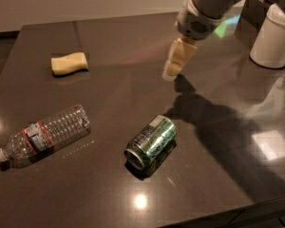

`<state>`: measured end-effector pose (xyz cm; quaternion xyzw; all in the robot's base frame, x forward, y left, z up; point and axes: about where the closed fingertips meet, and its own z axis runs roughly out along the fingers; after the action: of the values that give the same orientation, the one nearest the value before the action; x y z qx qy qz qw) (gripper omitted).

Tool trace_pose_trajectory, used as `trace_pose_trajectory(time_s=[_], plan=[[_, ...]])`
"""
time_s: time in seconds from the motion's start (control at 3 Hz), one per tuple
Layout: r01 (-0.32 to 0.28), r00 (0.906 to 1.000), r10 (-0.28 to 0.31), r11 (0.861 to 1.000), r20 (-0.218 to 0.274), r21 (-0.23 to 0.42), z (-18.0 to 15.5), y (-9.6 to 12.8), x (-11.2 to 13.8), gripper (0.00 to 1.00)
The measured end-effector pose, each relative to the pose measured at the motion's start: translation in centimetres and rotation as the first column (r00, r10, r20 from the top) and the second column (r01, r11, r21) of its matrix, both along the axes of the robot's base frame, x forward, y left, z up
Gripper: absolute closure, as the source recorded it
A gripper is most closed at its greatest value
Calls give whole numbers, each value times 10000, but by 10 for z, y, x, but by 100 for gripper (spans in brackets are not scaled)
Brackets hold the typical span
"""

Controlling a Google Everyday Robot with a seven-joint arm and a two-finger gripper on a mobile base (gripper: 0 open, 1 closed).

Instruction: Move sponge near water bottle

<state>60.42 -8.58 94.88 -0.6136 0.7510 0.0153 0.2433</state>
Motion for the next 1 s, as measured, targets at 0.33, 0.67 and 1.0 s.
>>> trace_pose_trajectory(time_s=[0.33,0.67,1.0], plan=[[-79,9998,85,9991,-153,426,-11,35,29,0],[-237,9993,262,9957,-270,899,-17,80,58,0],[-373,9986,412,9932,-327,1103,-19,112,74,0]])
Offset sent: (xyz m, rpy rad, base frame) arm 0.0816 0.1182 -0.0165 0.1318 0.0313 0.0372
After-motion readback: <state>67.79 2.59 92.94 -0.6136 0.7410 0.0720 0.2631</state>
